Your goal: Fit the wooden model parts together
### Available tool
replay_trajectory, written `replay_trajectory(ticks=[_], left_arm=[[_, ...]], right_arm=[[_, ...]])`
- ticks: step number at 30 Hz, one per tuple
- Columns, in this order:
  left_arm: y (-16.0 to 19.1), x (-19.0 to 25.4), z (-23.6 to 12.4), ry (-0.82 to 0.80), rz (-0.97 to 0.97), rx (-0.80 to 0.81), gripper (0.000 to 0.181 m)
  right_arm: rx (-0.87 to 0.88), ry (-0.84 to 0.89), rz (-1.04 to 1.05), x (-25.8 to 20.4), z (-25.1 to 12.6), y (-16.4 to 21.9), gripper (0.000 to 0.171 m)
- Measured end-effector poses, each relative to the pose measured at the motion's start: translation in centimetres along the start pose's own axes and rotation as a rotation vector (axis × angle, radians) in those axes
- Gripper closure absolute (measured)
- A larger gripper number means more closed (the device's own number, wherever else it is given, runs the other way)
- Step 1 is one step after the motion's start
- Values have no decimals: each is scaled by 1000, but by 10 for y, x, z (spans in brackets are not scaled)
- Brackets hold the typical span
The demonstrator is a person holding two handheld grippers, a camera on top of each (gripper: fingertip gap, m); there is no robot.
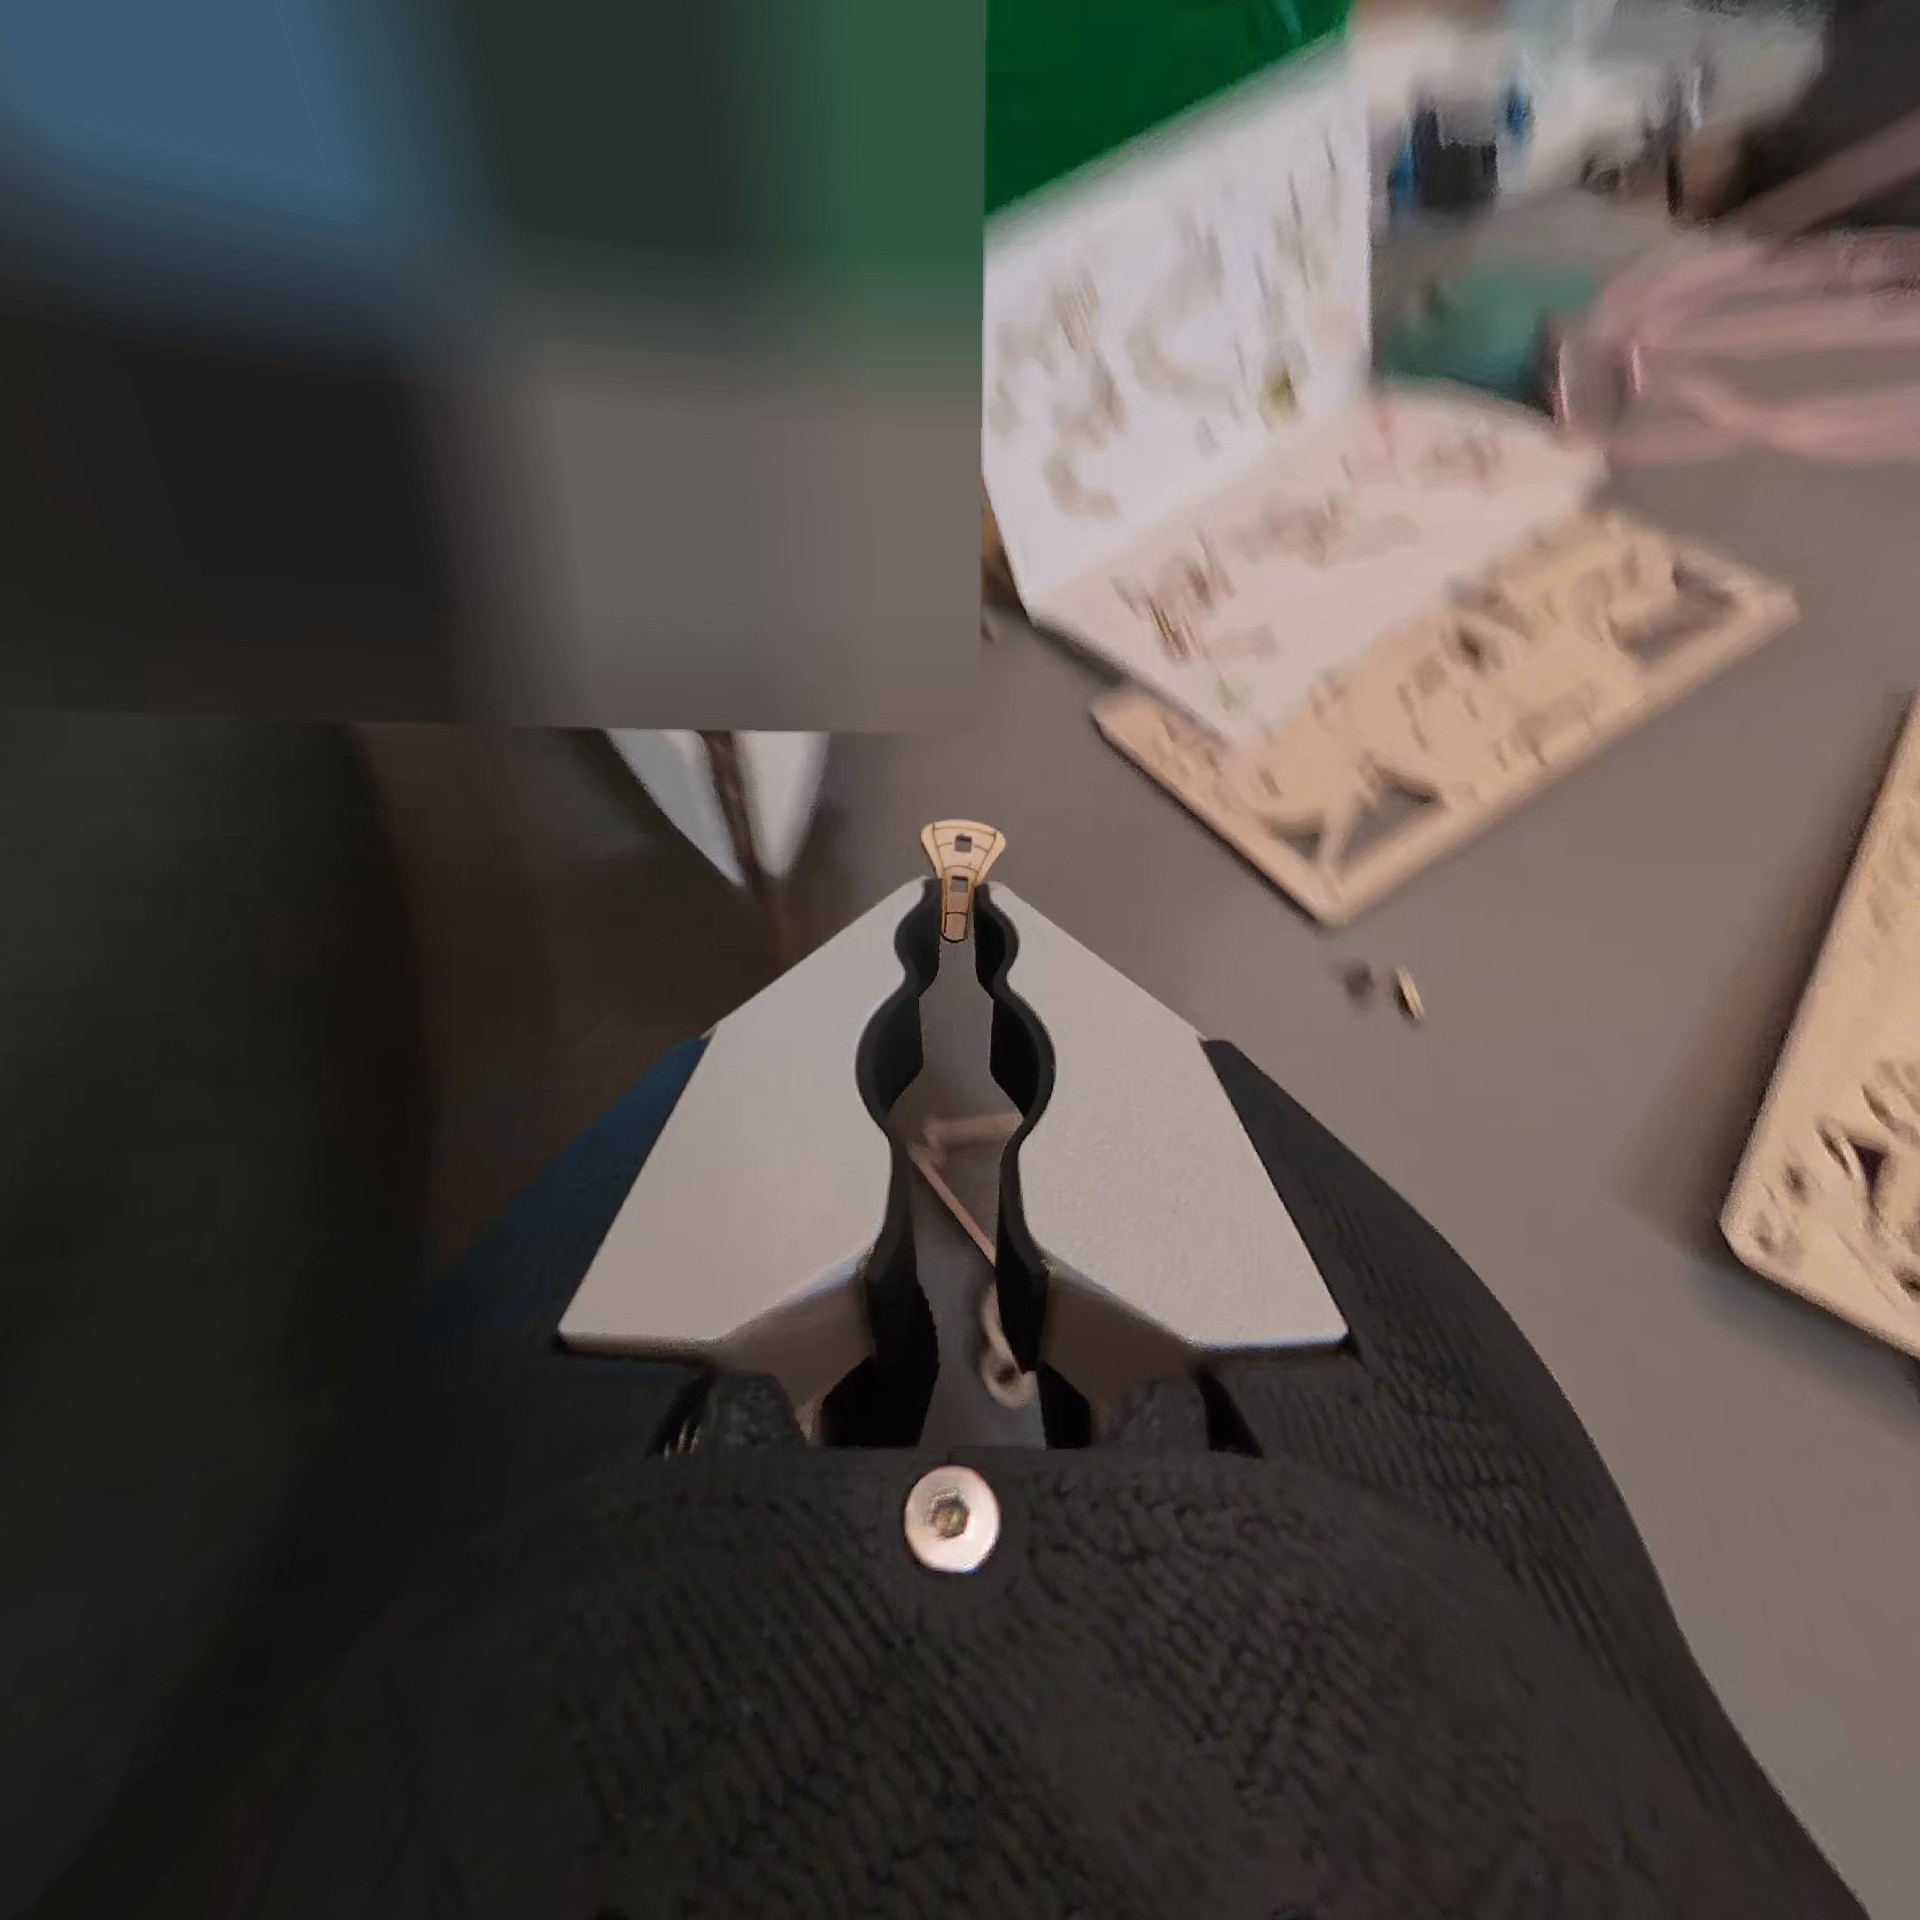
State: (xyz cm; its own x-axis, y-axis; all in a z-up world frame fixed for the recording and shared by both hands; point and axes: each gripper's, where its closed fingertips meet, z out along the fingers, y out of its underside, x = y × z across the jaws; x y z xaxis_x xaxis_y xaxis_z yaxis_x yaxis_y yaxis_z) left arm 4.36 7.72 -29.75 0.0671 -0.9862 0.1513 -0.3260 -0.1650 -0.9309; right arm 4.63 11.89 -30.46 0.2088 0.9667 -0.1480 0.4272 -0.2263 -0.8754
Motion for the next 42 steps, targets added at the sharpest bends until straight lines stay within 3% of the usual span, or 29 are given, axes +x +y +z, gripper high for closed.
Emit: replay_trajectory(ticks=[6, 11, 17, 32, 35, 39, 42], left_arm=[[0, 0, 0, -1, 0, 0, 181], [0, 0, 0, -1, -1, 0, 181], [0, 0, 0, 1, -4, 0, 181], [0, -1, 0, -1, -7, 0, 181], [0, -1, 0, -3, -5, 0, 181], [0, -1, 0, -4, -7, -1, 181], [0, -1, 0, -4, -9, -1, 181]], right_arm=[[-226, 58, -83, 7, 14, 37, 167], [-210, 66, -71, 9, 15, 34, 166], [-179, 54, -23, 8, 17, 30, 152], [-258, 115, -110, 8, 20, 35, 164], [-164, 106, -102, 6, 15, 19, 165], [117, -83, 18, -16, -3, -24, 166], [153, -129, -50, -28, -7, -30, 166]])
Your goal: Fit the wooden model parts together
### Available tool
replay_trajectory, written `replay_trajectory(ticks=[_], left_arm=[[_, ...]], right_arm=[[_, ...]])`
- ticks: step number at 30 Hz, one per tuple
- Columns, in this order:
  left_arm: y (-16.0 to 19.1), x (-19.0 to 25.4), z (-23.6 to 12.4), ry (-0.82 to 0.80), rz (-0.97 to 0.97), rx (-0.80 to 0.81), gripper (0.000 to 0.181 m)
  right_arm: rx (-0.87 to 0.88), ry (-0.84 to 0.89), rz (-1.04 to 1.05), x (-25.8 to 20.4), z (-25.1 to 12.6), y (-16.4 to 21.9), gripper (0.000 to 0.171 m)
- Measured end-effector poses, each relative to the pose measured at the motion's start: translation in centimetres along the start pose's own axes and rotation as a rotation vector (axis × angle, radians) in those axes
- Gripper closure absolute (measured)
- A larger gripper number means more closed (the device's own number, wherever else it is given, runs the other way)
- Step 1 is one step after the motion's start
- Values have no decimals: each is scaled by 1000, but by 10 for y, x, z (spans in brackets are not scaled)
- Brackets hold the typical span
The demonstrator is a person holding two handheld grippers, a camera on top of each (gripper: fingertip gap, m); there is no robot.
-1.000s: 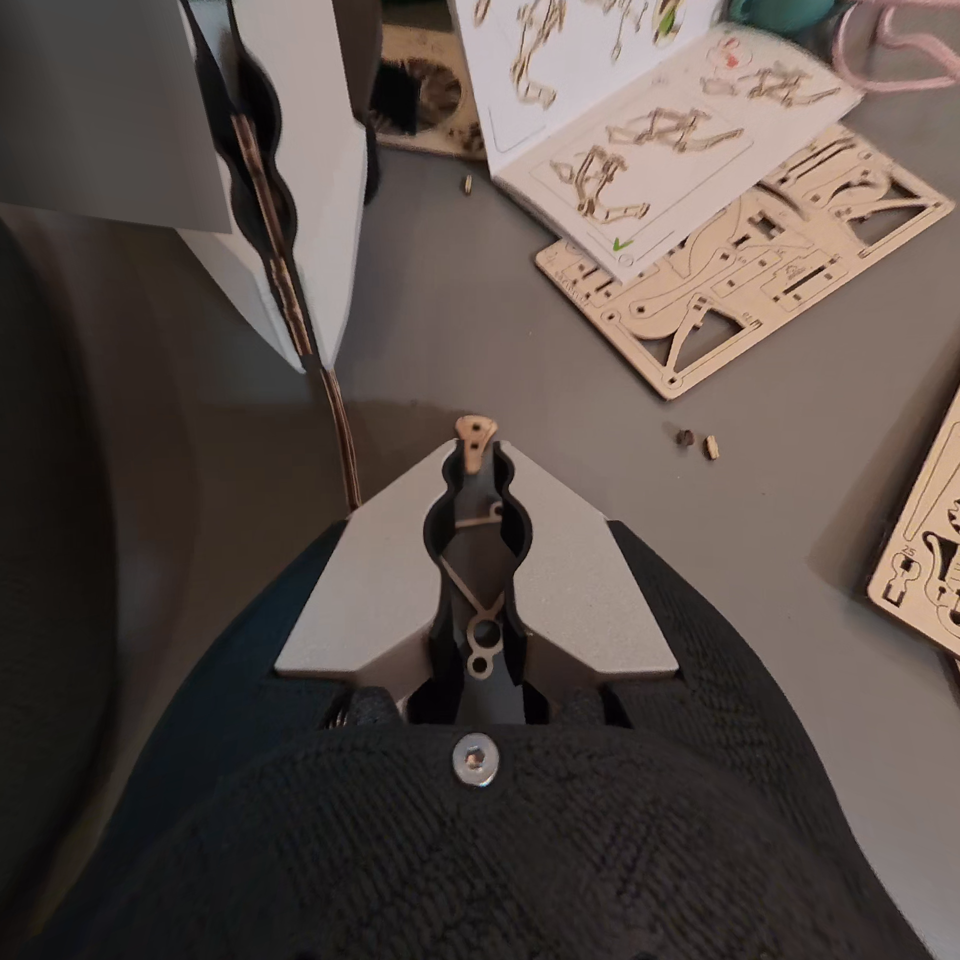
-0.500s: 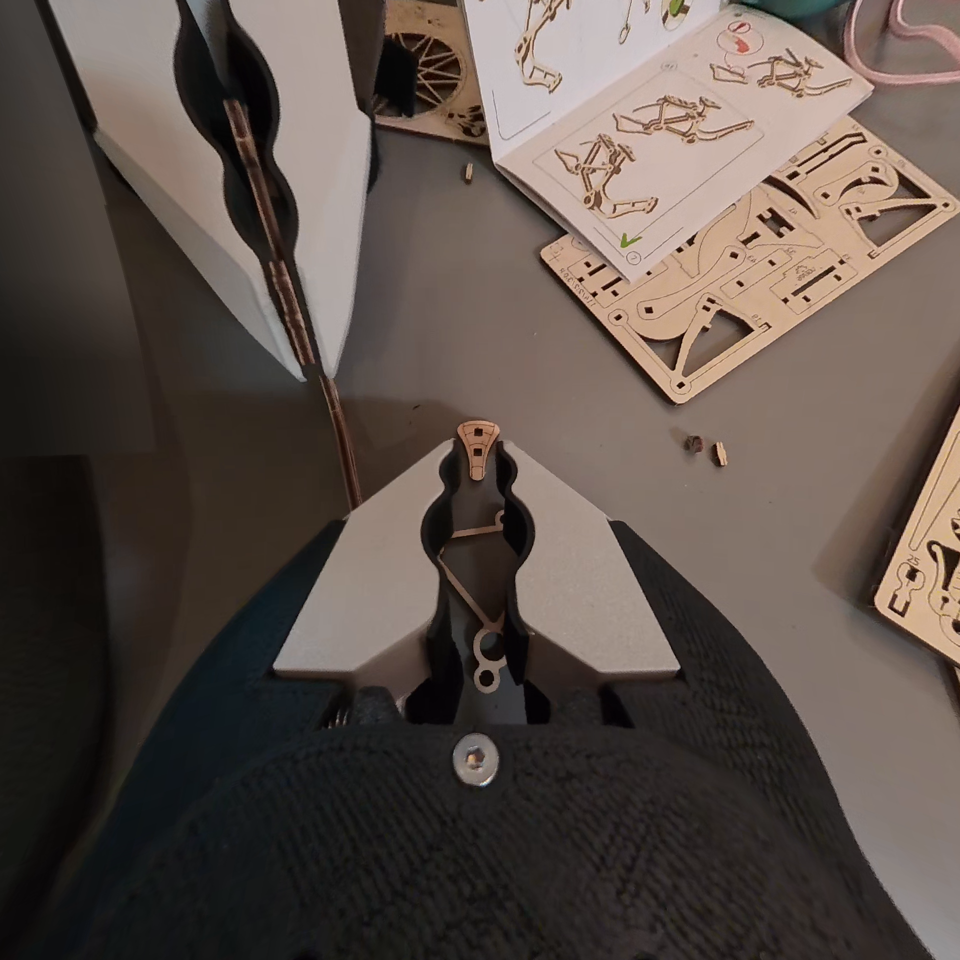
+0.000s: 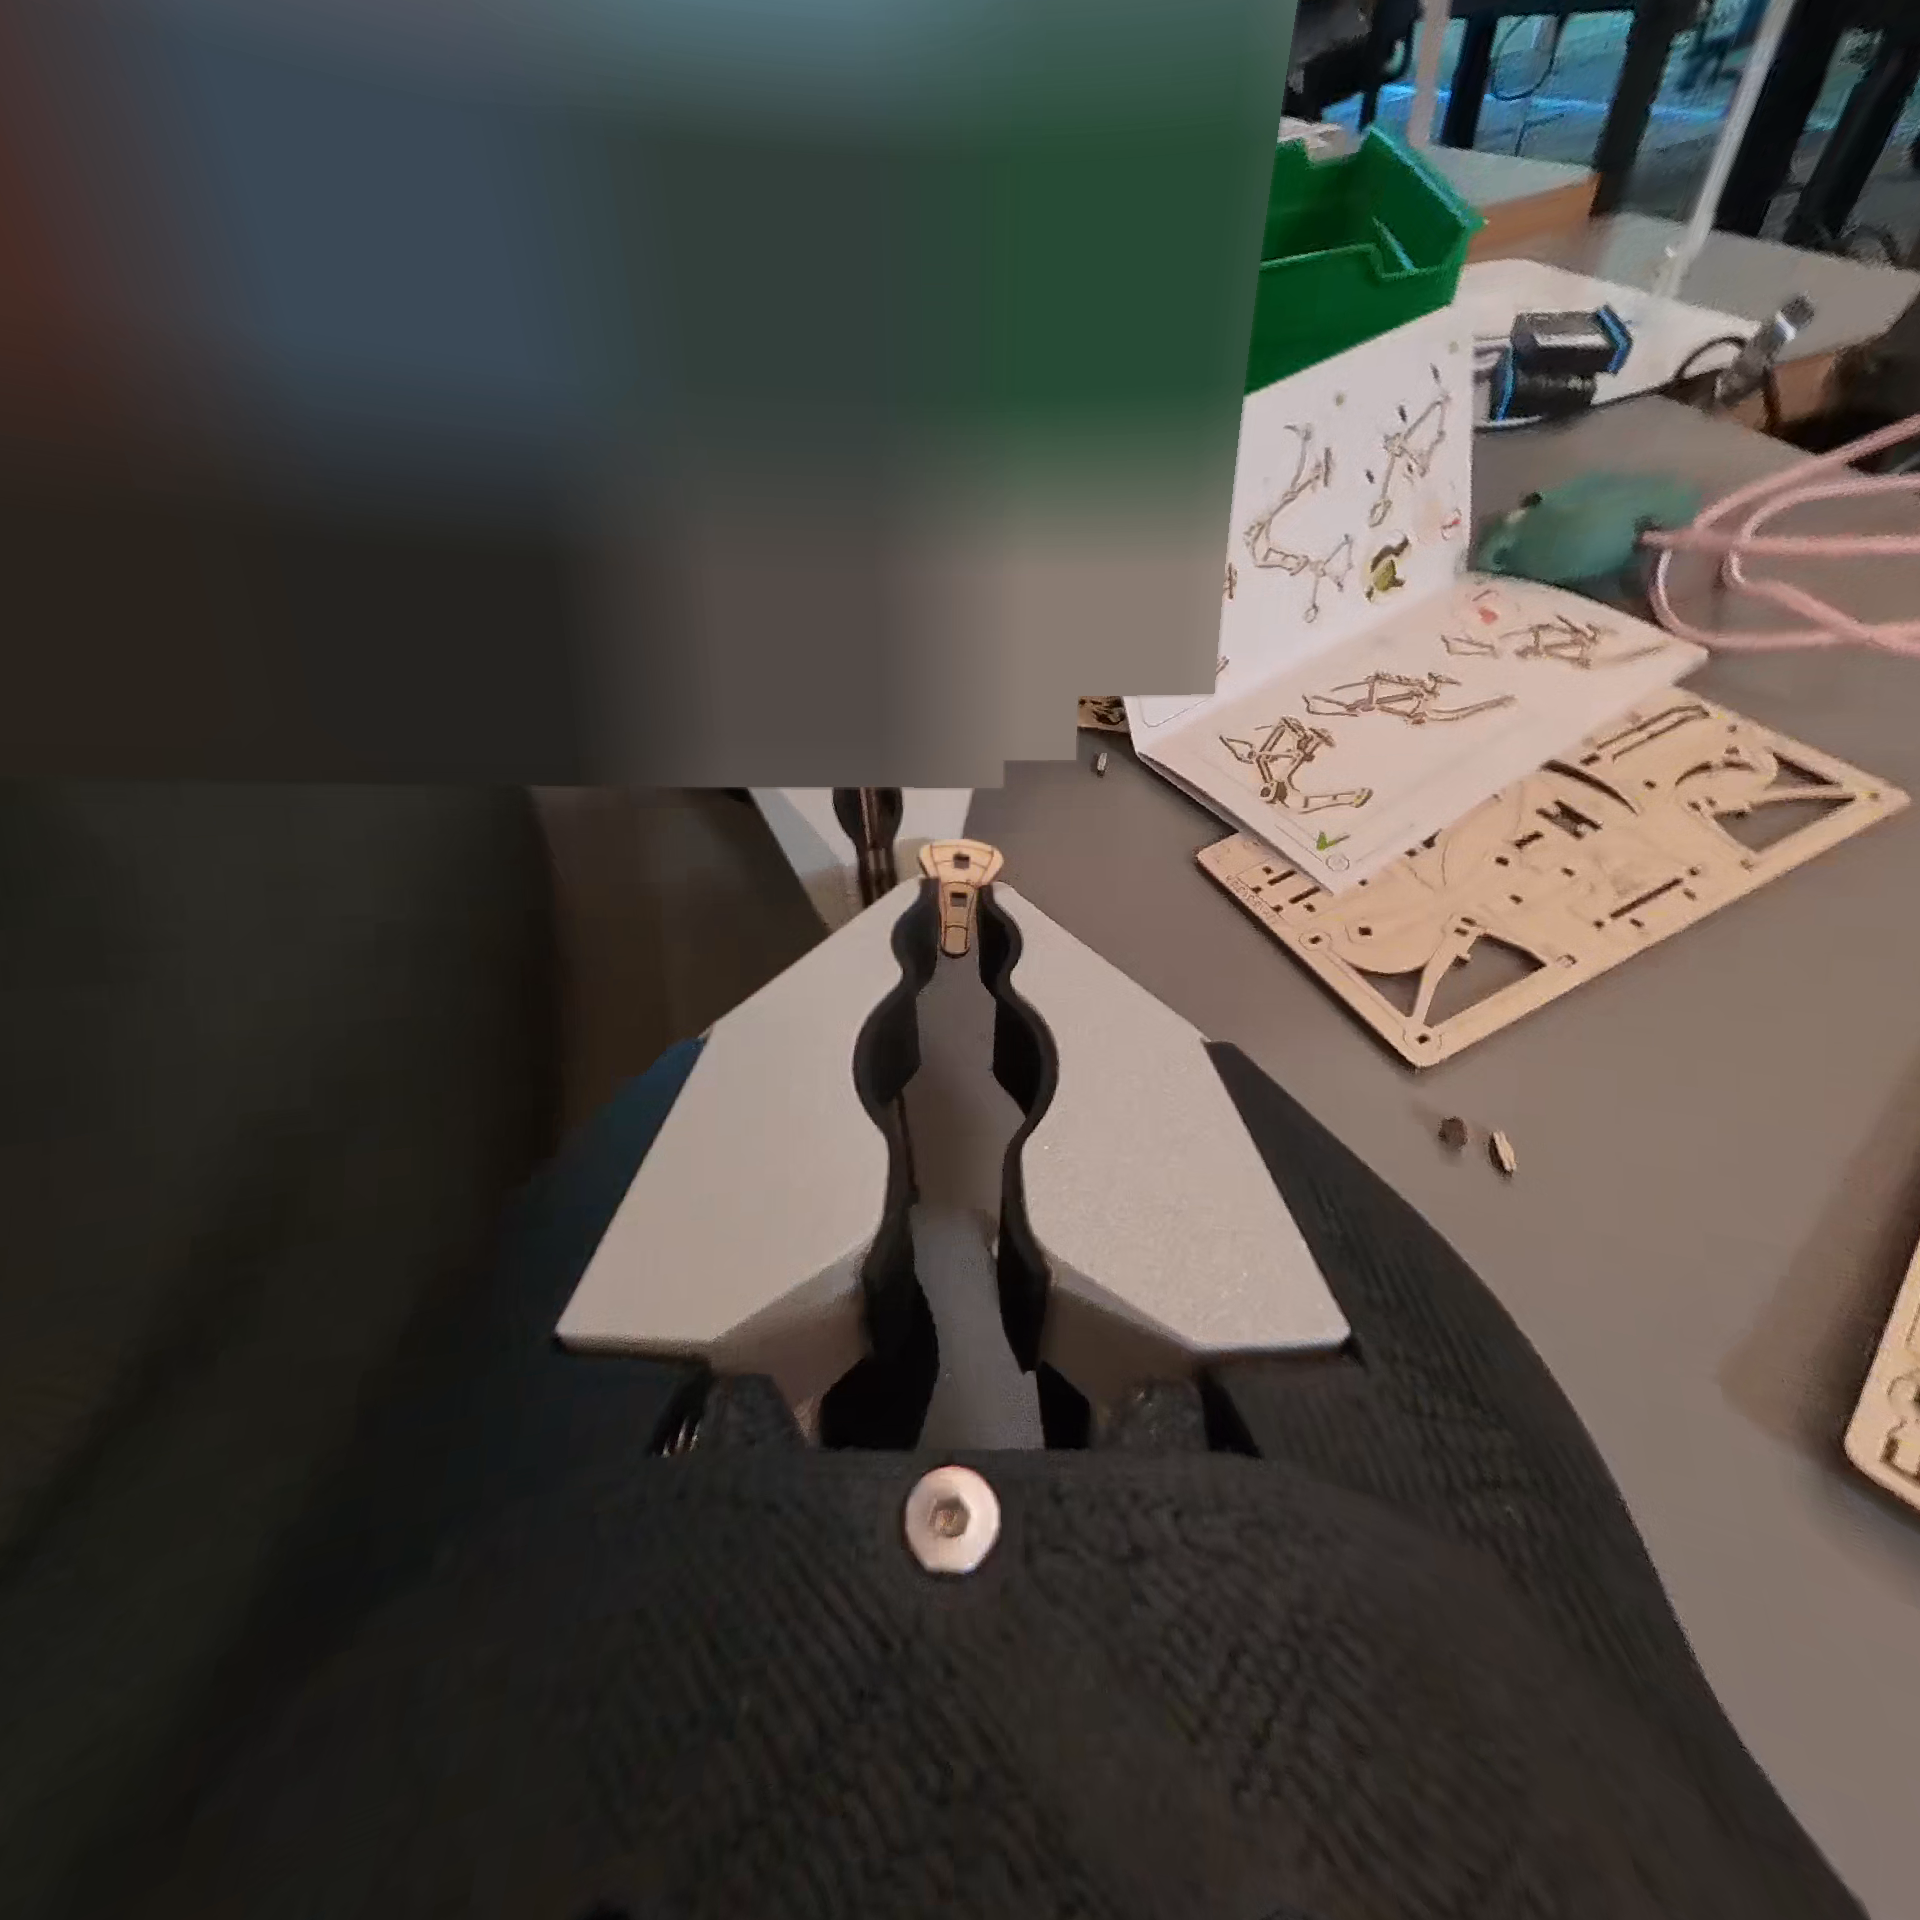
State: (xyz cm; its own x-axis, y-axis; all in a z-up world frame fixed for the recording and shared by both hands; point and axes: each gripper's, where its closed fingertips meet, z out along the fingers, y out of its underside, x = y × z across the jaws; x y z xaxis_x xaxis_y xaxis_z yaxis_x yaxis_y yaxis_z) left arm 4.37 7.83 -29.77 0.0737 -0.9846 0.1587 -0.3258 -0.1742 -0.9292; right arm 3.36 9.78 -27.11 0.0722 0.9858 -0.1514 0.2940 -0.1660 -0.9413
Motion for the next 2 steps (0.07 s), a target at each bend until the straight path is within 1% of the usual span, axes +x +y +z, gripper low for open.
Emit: replay_trajectory(ticks=[2], left_arm=[[0, 0, 0, 1, 0, 0, 181]], right_arm=[[-31, -19, -68, -9, 5, 3, 166]])
